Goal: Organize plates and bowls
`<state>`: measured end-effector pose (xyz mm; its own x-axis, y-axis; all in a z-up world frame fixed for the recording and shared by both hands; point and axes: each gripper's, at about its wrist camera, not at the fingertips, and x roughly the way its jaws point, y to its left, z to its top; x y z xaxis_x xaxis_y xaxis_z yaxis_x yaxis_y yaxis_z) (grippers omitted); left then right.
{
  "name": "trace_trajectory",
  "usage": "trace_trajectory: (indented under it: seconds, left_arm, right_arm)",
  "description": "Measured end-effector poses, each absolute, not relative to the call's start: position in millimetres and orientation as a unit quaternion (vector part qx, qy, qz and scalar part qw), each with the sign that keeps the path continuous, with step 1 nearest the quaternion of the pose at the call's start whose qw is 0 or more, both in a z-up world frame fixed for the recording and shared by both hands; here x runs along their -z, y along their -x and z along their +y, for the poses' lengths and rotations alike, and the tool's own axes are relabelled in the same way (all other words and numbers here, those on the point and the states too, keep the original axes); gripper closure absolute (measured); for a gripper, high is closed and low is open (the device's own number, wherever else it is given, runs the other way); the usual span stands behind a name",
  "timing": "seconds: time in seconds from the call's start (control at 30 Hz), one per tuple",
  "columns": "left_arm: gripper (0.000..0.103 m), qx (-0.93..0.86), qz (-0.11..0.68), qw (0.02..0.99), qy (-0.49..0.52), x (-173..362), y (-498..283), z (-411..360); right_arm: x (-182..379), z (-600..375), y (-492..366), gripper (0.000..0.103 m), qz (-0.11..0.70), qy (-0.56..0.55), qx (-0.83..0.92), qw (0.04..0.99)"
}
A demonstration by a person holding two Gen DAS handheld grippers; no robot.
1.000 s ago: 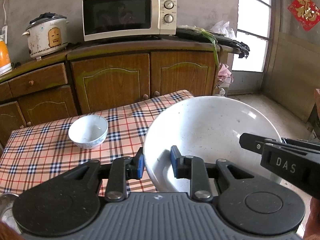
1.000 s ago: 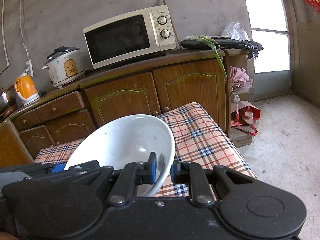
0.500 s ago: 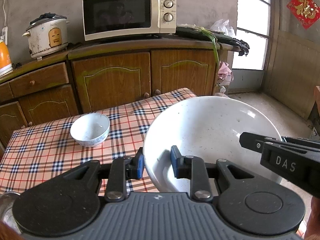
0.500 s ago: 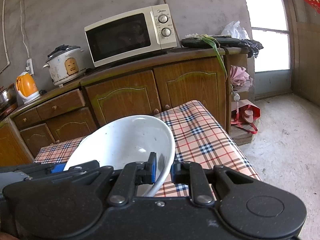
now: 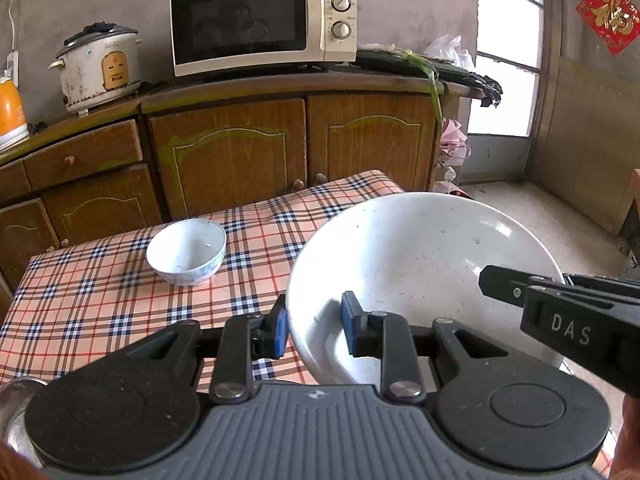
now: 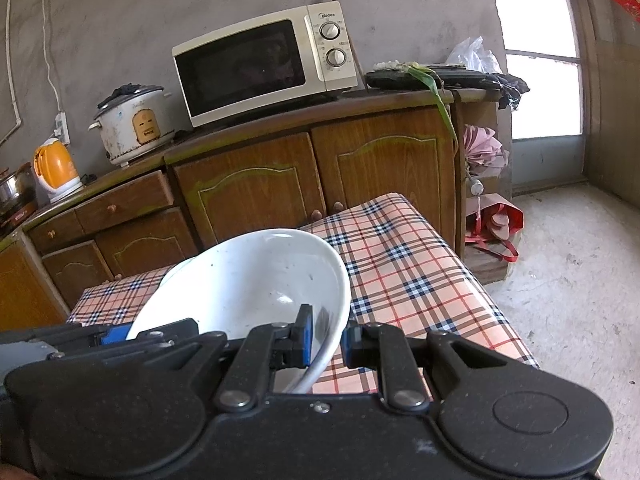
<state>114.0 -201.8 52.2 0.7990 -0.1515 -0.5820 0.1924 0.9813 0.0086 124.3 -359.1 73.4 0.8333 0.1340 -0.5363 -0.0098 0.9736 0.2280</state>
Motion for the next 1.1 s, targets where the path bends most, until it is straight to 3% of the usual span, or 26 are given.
trace_trajectory:
  seconds: [1.1]
  left_arm:
    - [0.076, 0.084, 0.305, 0.948, -0.038, -47.6, -104.9, -193.4]
  right_arm:
    - [-64.5, -348.9, -116.5, 0.084, 0.289, -0.111, -0.045, 0.95]
